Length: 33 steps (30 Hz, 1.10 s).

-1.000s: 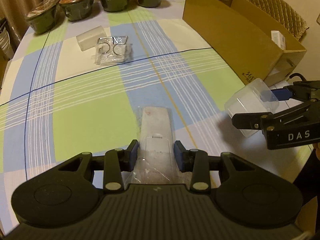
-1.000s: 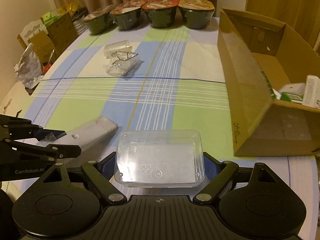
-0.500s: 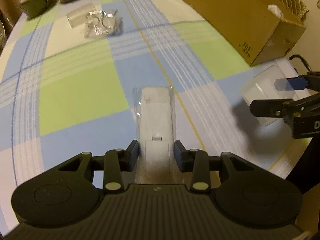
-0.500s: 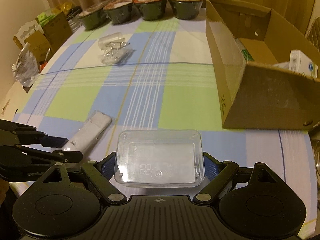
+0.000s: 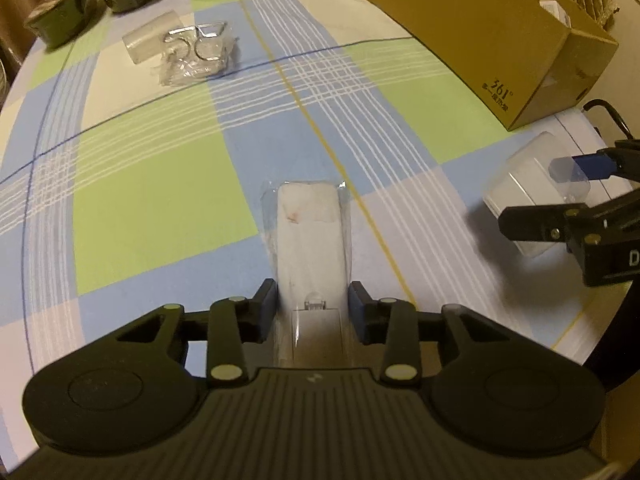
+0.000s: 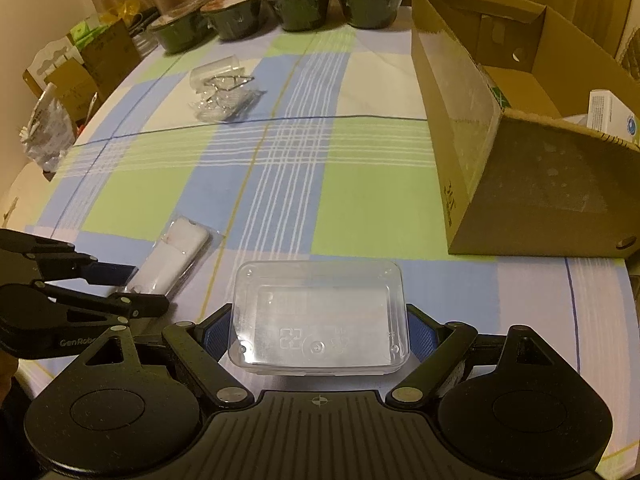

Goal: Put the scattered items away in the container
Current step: 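Carry the white bagged item and clear tray over the cardboard box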

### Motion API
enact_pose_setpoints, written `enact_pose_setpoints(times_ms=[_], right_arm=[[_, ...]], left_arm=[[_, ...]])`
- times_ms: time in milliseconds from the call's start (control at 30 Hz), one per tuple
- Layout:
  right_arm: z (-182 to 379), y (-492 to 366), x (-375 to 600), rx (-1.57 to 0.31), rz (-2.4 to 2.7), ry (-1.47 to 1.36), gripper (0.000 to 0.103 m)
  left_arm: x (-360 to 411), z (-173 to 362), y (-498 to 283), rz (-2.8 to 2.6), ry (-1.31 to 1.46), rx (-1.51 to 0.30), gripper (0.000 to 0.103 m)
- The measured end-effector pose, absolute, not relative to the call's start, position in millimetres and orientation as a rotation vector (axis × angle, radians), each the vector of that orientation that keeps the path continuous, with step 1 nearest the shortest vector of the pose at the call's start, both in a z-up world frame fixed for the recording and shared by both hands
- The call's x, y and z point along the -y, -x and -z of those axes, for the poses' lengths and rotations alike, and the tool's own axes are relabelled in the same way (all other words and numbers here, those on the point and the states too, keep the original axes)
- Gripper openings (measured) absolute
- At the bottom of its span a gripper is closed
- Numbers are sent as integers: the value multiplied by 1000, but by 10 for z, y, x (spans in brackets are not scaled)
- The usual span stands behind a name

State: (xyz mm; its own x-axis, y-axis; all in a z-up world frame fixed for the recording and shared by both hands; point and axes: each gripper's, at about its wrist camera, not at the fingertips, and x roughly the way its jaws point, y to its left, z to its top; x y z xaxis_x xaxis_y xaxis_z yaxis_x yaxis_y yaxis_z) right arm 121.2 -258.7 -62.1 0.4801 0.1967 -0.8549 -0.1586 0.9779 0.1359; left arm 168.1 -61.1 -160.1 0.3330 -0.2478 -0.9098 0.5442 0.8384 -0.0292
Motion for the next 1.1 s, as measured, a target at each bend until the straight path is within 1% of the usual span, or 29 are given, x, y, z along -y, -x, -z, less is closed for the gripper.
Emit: enact_pose_setpoints(times_ms=[267, 567, 867, 1100], right_arm=[[424, -1135, 2567, -1008, -220, -44, 88], [68, -1072, 2672, -934, -204, -47, 88], [-286, -1048, 3008, -851, -157, -61, 88], [-510, -1105, 3438, -792, -96, -75, 88]], left_arm=[[546, 1294, -1541, 521, -253, -1075, 33], [690, 942, -1506, 540, -256, -1022, 33], [1051, 601, -1492, 580, -266, -960, 33], [1526, 336, -1569, 641, -241, -922, 33]])
